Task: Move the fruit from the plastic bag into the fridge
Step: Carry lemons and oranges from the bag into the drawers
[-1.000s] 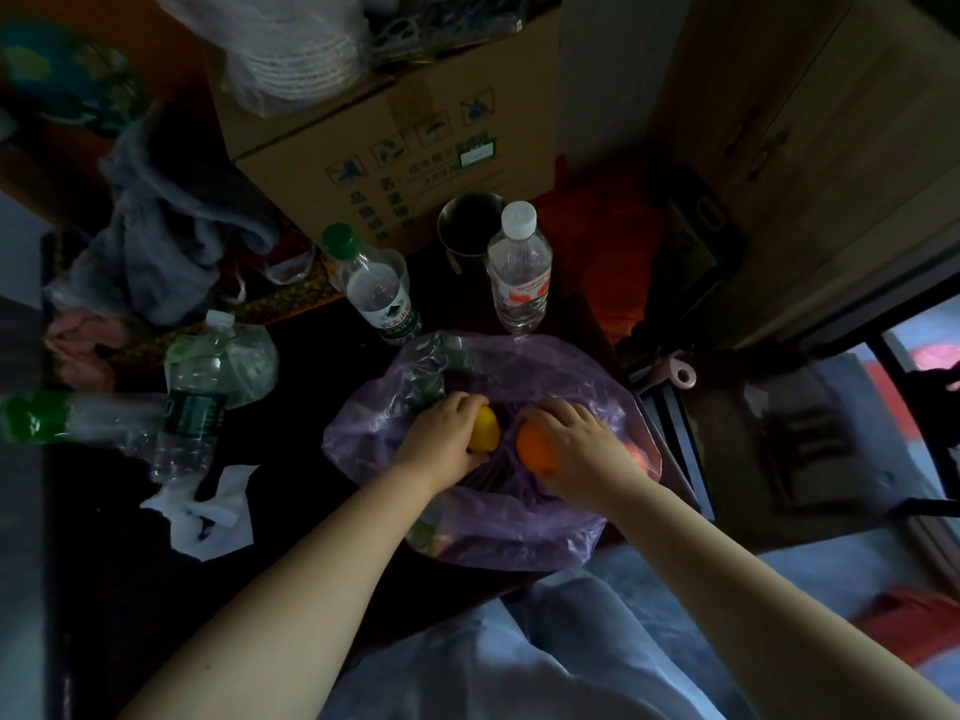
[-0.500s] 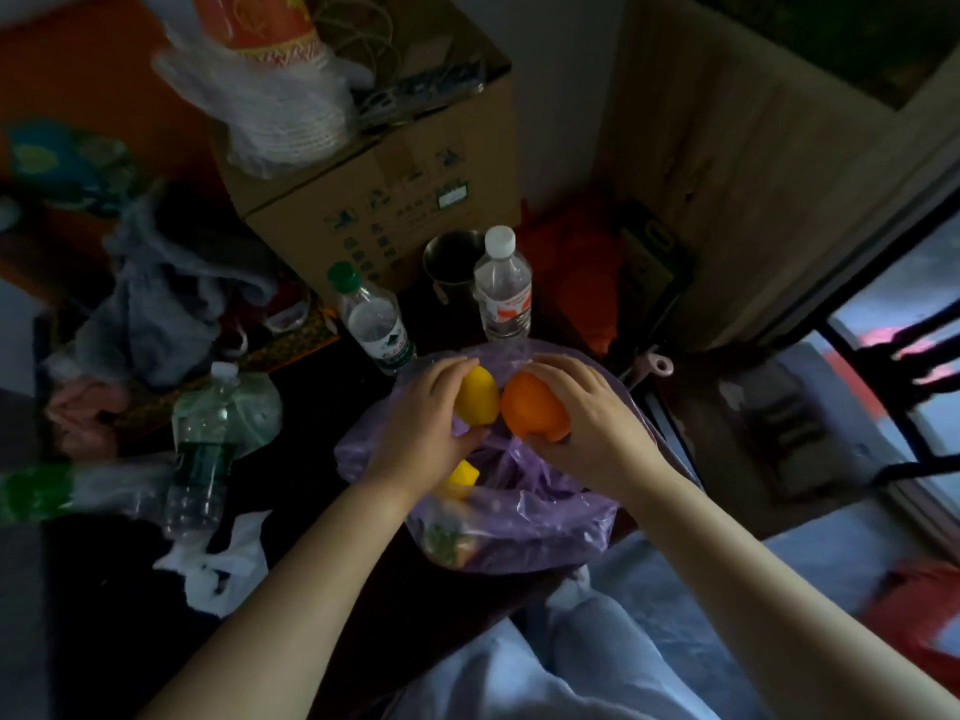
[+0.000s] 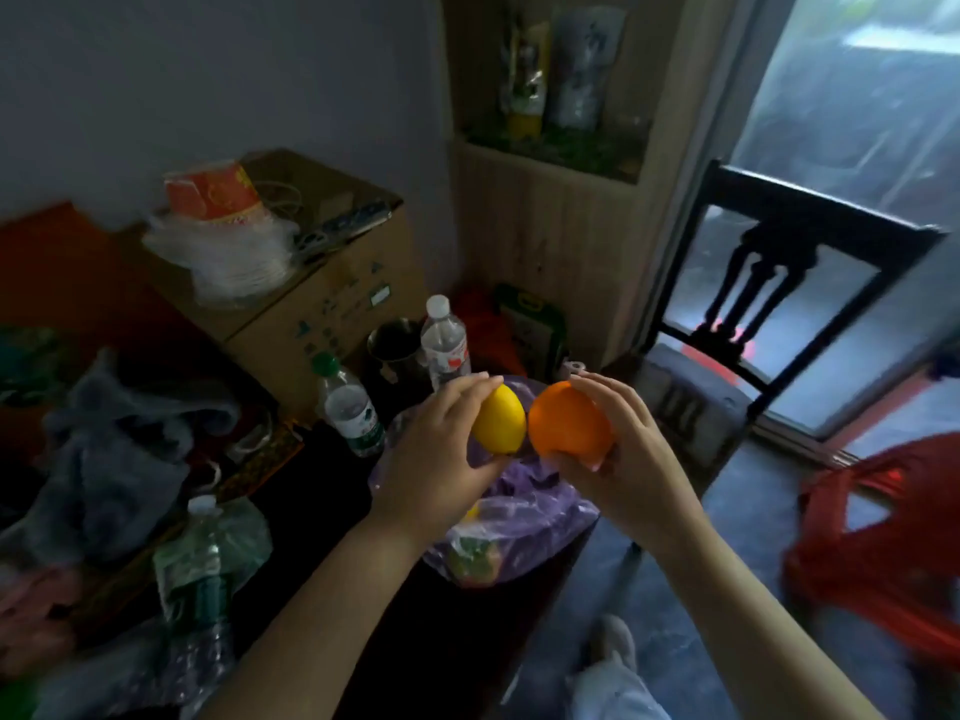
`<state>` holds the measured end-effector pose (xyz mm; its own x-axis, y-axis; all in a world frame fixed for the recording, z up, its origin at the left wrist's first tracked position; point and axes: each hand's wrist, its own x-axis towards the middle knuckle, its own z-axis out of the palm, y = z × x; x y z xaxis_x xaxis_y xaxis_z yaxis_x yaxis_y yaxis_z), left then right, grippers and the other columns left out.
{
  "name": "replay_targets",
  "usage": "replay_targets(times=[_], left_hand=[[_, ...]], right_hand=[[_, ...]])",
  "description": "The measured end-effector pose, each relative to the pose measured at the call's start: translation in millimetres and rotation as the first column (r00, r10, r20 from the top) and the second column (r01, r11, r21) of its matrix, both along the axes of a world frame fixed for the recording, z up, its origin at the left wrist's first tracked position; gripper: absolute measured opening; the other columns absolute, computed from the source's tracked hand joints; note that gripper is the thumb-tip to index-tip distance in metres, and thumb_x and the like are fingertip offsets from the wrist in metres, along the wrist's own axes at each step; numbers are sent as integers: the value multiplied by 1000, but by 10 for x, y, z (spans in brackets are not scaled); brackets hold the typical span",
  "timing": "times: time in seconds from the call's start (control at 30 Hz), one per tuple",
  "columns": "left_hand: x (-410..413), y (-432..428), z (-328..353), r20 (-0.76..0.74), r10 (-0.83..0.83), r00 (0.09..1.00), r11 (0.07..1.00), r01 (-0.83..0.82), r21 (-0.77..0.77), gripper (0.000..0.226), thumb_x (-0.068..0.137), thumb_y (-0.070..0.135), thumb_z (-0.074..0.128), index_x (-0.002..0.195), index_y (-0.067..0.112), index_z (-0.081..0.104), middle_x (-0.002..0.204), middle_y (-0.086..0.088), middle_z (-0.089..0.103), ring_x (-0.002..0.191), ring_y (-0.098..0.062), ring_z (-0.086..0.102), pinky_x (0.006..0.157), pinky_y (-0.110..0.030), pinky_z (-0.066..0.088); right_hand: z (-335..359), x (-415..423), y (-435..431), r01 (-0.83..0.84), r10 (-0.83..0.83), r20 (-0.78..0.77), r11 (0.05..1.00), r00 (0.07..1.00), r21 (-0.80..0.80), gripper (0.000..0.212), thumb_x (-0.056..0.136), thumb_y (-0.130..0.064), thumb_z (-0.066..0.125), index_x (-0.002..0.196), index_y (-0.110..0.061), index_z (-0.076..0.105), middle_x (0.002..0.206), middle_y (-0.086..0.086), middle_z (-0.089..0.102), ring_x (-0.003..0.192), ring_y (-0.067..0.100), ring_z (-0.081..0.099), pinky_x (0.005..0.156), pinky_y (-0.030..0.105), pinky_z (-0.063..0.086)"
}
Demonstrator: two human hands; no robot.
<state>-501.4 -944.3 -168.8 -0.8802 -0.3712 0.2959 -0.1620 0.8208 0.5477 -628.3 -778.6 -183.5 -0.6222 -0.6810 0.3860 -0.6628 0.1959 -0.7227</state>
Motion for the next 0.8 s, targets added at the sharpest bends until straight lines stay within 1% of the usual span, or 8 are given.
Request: replay_targets(times=[0.13, 0.23, 0.3, 0.37, 0.5, 0.6, 0.67, 0.8], left_hand=[[-95, 268, 306, -68, -167, 984, 986, 165, -36, 72, 77, 33, 75, 139, 25, 40, 141, 7, 41, 130, -9, 36, 104, -31, 37], [-208, 528, 495, -129, -263, 956, 964, 254, -80, 73, 74, 34, 73, 138, 22, 42, 139, 3, 44, 127, -14, 42, 101, -34, 41], [-271, 729, 612, -168, -319, 933, 947, 307, -93, 76, 71, 27, 79, 138, 19, 44, 139, 0, 46, 127, -18, 43, 98, -38, 45], [-311, 955, 728, -196, -390, 899, 920, 377, -105, 77, 70, 23, 81, 138, 17, 45, 139, -2, 46, 127, -20, 43, 98, -39, 45], [-338, 1456, 931, -226, -485, 845, 873, 454, -178, 77, 71, 25, 80, 138, 17, 44, 140, -3, 46, 127, -23, 44, 96, -32, 41], [-306, 1862, 1022, -233, -564, 792, 825, 524, -213, 79, 69, 23, 82, 138, 17, 44, 140, -3, 46, 127, -23, 45, 98, -33, 42], [-250, 2152, 1074, -223, -618, 754, 785, 575, -229, 79, 70, 24, 81, 139, 17, 43, 141, -3, 46, 127, -23, 44, 100, -36, 43], [-33, 2786, 1162, -205, -726, 657, 686, 673, -276, 79, 70, 25, 81, 139, 18, 43, 140, -3, 46, 126, -23, 45, 101, -32, 40]], right_hand=[[295, 186, 465, 150, -152, -87, 988, 985, -27, 72, 71, -39, 77, 134, -31, 42, 136, -17, 39, 124, 4, 40, 96, 19, 37], [531, 259, 846, 268, -267, -162, 963, 950, -20, 76, 71, -36, 81, 135, -27, 41, 139, -13, 39, 125, 13, 42, 96, 31, 42], [683, 323, 1092, 329, -329, -194, 944, 924, -32, 78, 70, -36, 81, 136, -26, 41, 141, -9, 39, 125, 16, 42, 95, 33, 43], [815, 409, 1336, 370, -371, -230, 928, 900, -49, 77, 72, -39, 78, 137, -26, 40, 142, -8, 38, 126, 17, 42, 95, 32, 43], [1022, 634, 1849, 481, -480, -302, 873, 823, -76, 73, 76, -54, 67, 137, -23, 41, 142, -5, 40, 126, 13, 40, 96, 24, 37], [1141, 849, 2272, 561, -554, -358, 822, 751, -94, 70, 75, -49, 66, 135, -22, 43, 141, -3, 43, 126, 15, 42, 101, 26, 37], [1212, 1041, 2576, 626, -606, -382, 775, 698, -85, 69, 75, -43, 72, 134, -24, 44, 140, -5, 43, 126, 15, 43, 102, 28, 38], [1318, 1573, 3212, 735, -681, -401, 677, 613, -27, 72, 73, -35, 77, 136, -26, 43, 141, -8, 42, 127, 13, 40, 98, 25, 36]])
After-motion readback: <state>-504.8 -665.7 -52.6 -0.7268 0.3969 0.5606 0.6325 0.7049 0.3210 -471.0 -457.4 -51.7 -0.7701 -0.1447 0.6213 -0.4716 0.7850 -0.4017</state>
